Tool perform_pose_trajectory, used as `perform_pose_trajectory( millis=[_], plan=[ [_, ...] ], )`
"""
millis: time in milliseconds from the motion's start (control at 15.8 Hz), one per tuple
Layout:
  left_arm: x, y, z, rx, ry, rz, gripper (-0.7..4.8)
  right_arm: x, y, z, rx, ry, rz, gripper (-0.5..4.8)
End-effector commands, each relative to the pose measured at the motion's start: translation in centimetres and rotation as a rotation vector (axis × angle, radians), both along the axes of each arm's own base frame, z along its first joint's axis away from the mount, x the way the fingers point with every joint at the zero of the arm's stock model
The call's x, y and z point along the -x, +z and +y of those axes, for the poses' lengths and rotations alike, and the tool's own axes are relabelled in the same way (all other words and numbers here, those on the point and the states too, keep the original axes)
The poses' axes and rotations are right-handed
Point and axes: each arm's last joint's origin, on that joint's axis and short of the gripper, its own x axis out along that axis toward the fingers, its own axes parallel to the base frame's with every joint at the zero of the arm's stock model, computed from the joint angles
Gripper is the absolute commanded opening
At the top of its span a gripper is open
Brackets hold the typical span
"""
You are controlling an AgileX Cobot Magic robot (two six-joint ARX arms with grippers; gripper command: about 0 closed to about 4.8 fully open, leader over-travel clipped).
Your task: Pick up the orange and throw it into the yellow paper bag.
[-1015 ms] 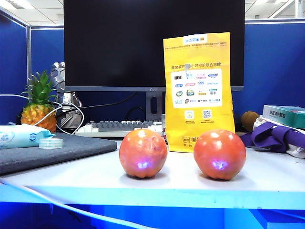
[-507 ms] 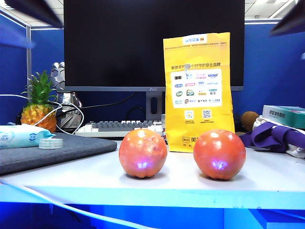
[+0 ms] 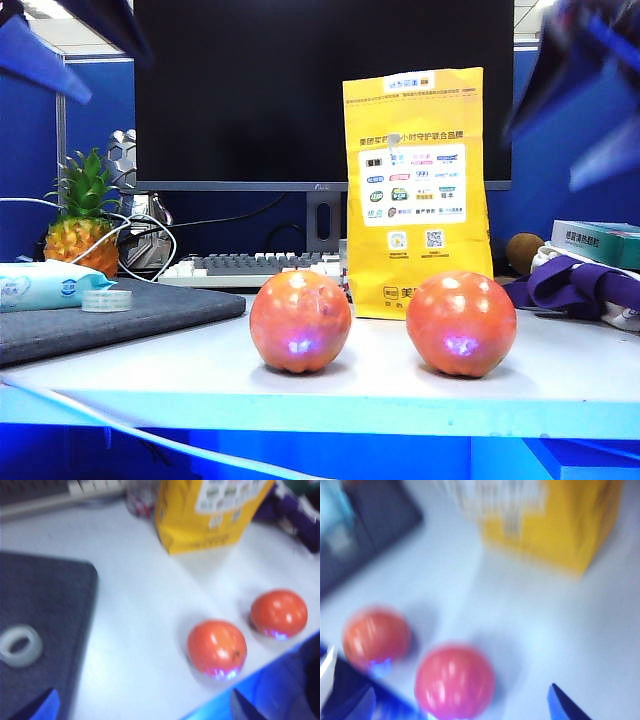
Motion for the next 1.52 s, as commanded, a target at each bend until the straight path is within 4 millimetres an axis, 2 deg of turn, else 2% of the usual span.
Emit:
perform_pose_trajectory(
  millis=[63,190,317,571,951,1142,1205,1269,1332,1395,1459,1522],
  plan=[
    [-0.6,-1.2,-0.4,-0.021,-0.005,0.093,4.79,-1.2,-1.8,1.4,0.037,0.066,0.144,4.79],
    [-1.0,-2.2,-1.4,-0.045,-0.038,0.149,4.79,-1.9,-3.3,2.7,0.057,0.115,0.203,4.79],
    [-1.1,-2.8,-3.3,-0.059,-0.109,0.155,4.79,-2.4,-4.8,3.7,0.088,0.162,0.247,4.79],
    [-0.3,-2.9,-6.3,-0.064,-0.223,0.100,4.79,-3.2,-6.4,4.2,0.110,0.184,0.277,4.79],
    [-0.1,-3.0,-7.2,-0.061,-0.259,0.093,4.79,-3.8,-6.3,4.5,0.087,0.193,0.217,4.79],
    [-0.1,-3.0,-7.2,-0.061,-0.259,0.093,4.79,-4.1,-7.3,4.7,0.064,0.218,0.263,4.79],
    [-0.1,-3.0,-7.2,-0.060,-0.259,0.093,4.79,-4.2,-7.6,4.8,0.063,0.221,0.275,4.25],
    [-0.1,-3.0,-7.2,-0.058,-0.256,0.094,4.79,-4.4,-7.9,4.8,0.062,0.224,0.285,2.82],
    [-0.1,-3.0,-7.3,-0.051,-0.250,0.100,4.79,-4.5,-8.0,4.9,0.062,0.224,0.277,1.97],
    [-0.1,-3.0,-7.3,-0.050,-0.248,0.101,4.79,-4.6,-7.8,4.9,0.058,0.225,0.259,1.89],
    [-0.1,-3.0,-7.3,-0.048,-0.248,0.099,4.79,-4.8,-7.6,5.0,0.052,0.227,0.243,1.38],
    [-0.1,-2.9,-7.3,-0.045,-0.249,0.093,4.79,-5.1,-7.1,5.1,0.049,0.227,0.227,1.35]
  ],
)
